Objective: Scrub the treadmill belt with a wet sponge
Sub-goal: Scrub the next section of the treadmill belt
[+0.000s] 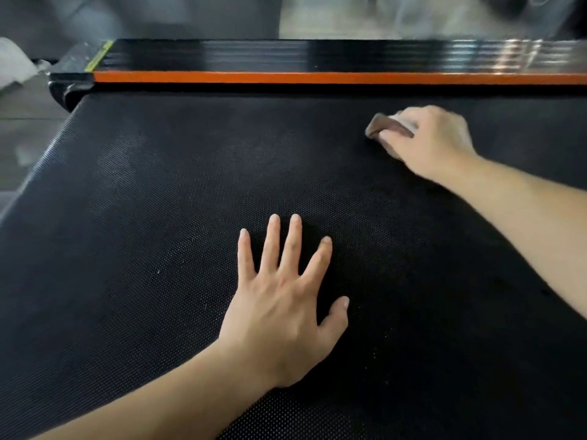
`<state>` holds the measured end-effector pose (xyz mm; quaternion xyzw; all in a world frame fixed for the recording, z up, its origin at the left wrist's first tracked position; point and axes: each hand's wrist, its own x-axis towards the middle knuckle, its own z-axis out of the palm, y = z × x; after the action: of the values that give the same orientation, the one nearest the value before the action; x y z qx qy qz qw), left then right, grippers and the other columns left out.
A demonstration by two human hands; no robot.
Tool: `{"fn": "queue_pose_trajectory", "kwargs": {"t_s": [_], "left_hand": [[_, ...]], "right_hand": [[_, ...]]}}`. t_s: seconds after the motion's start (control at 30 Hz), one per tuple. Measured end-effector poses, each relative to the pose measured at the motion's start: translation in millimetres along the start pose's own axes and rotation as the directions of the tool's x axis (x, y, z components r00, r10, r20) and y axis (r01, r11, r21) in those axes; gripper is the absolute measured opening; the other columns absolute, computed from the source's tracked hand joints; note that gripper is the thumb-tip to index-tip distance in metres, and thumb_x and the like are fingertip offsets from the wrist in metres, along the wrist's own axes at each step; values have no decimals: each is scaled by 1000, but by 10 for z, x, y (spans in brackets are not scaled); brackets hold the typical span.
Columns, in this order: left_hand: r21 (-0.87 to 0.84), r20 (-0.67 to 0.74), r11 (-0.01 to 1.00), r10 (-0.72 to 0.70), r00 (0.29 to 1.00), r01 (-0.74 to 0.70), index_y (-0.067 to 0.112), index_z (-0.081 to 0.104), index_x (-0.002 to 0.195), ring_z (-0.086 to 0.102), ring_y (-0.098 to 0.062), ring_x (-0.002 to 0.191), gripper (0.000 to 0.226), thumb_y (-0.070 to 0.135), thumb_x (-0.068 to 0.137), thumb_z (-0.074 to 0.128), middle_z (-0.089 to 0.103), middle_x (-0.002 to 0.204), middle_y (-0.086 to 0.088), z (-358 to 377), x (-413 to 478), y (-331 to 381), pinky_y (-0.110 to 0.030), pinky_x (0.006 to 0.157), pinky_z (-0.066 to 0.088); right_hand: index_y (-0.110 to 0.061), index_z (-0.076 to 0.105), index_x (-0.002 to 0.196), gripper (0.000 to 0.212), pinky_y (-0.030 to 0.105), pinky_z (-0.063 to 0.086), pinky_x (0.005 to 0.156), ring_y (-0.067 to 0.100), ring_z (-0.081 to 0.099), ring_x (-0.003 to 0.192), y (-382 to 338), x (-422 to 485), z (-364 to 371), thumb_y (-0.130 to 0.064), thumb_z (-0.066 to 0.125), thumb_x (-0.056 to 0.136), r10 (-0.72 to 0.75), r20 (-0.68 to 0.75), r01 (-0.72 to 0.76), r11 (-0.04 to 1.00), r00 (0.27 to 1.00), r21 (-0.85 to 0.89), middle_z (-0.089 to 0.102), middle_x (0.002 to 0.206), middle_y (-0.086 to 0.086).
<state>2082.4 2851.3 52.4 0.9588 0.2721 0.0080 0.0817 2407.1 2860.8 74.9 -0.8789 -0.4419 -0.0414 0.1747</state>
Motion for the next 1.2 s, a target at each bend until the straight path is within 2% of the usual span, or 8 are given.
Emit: {"fn": "queue_pose_trajectory", "kwargs": {"t_s": [0.13,0.33,0.5,0.7,0.87,1.07,1.13,1.2], "left_hand": [[-4,-7,1000,-3,1000,3,31,14,162,-19,-33,156,79,71,95,20,-4,172,-13,5,1,-19,-61,123,-12],[-16,-10,1000,-1,1000,1,32,14,162,-18,-32,156,79,72,94,19,-3,172,-12,18,2,-34,-61,123,-11],[-13,-18,1000,-3,1000,3,30,19,161,-12,-33,158,79,72,94,20,3,171,-14,49,-2,-31,-61,124,-9],[-4,-16,1000,-8,1000,8,29,19,162,-11,-33,158,81,72,93,19,4,171,-14,47,5,-2,-60,124,-9],[-2,-19,1000,-10,1000,10,29,20,162,-10,-34,158,82,72,93,17,4,171,-14,36,1,-4,-59,124,-10],[5,-17,1000,-5,1000,5,29,18,163,-12,-33,157,82,72,93,17,2,172,-14,42,-3,-7,-58,124,-11],[3,-13,1000,-6,1000,6,29,17,163,-12,-33,157,82,72,93,16,2,172,-14,34,-7,-4,-58,124,-11],[10,-3,1000,-9,1000,9,30,15,163,-13,-33,157,83,72,92,13,0,172,-13,28,-4,-3,-58,124,-11]], "right_hand": [[-24,65,96,26,44,40,91,35,61,101,114,65,-171,-49,56,94,268,-111,-269,963,957,10,68,100,5],[-29,59,67,30,39,44,78,22,56,74,-36,-777,-276,-41,63,94,13,62,-19,994,998,111,52,75,-9],[-19,66,88,33,44,44,85,35,61,87,312,-657,-384,-48,54,95,253,-118,-255,967,960,-9,63,85,6],[-25,67,80,29,43,49,74,15,55,67,-43,-1536,-340,-50,57,92,-166,36,159,976,985,151,54,74,-9],[-17,67,93,33,47,46,85,33,57,82,320,-1114,-387,-49,56,95,161,-123,-163,987,979,-1,55,85,3],[-20,72,81,36,39,49,61,16,54,59,-55,-1993,-409,-52,59,90,-154,12,149,971,988,188,53,71,-5],[-22,73,80,34,42,50,66,16,54,62,150,-1822,-452,-52,61,90,-96,-44,101,988,994,121,52,69,-7],[-19,67,78,35,46,51,77,28,61,74,355,-1581,-475,-50,58,91,114,-110,-111,993,987,39,51,72,-4]]}}
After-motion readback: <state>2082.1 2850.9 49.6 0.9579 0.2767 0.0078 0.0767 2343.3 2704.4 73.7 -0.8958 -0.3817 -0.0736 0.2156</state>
